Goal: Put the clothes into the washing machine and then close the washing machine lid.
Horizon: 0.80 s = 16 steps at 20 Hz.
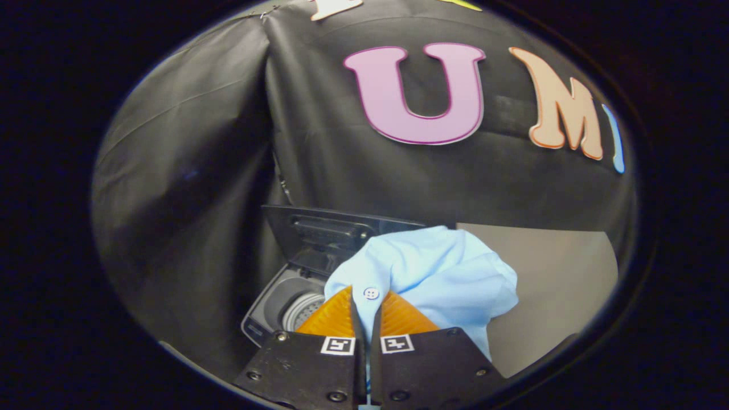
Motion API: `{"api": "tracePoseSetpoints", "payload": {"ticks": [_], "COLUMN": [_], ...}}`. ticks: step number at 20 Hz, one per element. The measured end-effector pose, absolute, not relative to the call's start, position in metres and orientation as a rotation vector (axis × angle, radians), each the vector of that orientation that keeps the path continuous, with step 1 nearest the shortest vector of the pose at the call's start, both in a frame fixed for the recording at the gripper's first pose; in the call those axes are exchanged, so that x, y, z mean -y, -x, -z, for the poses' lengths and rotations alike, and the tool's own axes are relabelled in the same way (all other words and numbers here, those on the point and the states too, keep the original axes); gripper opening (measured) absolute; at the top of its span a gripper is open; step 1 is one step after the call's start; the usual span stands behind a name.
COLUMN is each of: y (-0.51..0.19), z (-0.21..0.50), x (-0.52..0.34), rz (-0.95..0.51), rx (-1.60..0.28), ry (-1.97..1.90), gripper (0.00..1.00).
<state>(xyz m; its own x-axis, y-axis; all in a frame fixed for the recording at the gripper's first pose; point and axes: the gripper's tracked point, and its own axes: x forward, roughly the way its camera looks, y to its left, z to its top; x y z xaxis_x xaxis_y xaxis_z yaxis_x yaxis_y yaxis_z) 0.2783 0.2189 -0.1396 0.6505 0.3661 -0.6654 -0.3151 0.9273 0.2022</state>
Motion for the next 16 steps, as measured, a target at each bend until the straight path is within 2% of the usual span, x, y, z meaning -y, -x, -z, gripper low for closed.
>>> {"api": "tracePoseSetpoints", "payload": {"ticks": [9,16], "y": [-0.27,-0.262], "z": [0.164,0.24], "x": [-0.317,-0.36], "rz": [-0.513,-0.542], "rx": [-0.822,-0.882], "ry": [-0.022,0.103], "gripper": [0.03,0.03]}}
